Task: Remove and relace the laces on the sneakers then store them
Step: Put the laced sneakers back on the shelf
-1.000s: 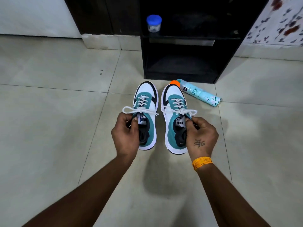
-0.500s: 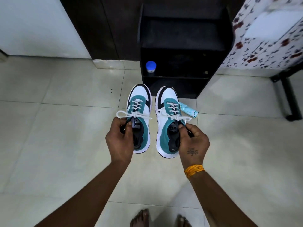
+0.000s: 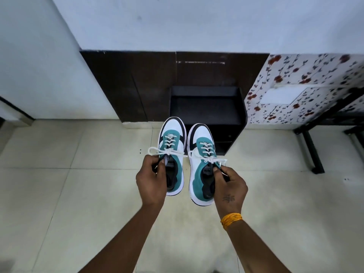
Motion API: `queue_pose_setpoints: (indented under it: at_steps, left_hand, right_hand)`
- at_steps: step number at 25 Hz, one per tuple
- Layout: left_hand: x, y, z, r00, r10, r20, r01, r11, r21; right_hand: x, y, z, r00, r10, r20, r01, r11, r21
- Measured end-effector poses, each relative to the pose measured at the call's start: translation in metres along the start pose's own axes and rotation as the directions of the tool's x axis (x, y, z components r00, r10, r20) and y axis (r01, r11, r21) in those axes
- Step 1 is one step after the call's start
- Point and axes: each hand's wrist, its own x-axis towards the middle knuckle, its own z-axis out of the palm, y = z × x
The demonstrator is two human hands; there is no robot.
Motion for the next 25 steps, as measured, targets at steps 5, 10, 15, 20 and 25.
queue_pose_setpoints:
  at_steps: [5,10,15,20,25]
  left_hand:
    - [0.042,0.038,0.035,1.0,0.02,-0.007,-0.019,0.997,0.069]
    - [0.086,0.047,0.092,0.999,0.017,-0.035,-0.013,0.993,0.12]
    - [0.14,0.042,0.147,0.999,0.022,-0.047,-0.013,0.983,0.182]
    - [0.197,0.013,0.19,0.999,0.032,-0.011,-0.029,0.97,0.241]
    - [0.244,-0.02,0.227,0.994,0.095,0.054,-0.107,0.952,0.287]
  right_hand:
    - [0.05,-0.035,0.017,1.0,-0.026,0.015,0.027,1.0,-0.013]
    - [0.129,-0.03,0.037,1.0,-0.018,-0.01,0.016,0.99,-0.138]
    - [0.211,-0.017,0.067,0.99,-0.119,0.075,0.135,0.951,-0.278]
    - [0.273,0.007,0.115,0.978,-0.174,0.118,0.204,0.926,-0.317]
    - [0.32,0.04,0.158,0.971,-0.203,0.126,0.234,0.913,-0.333]
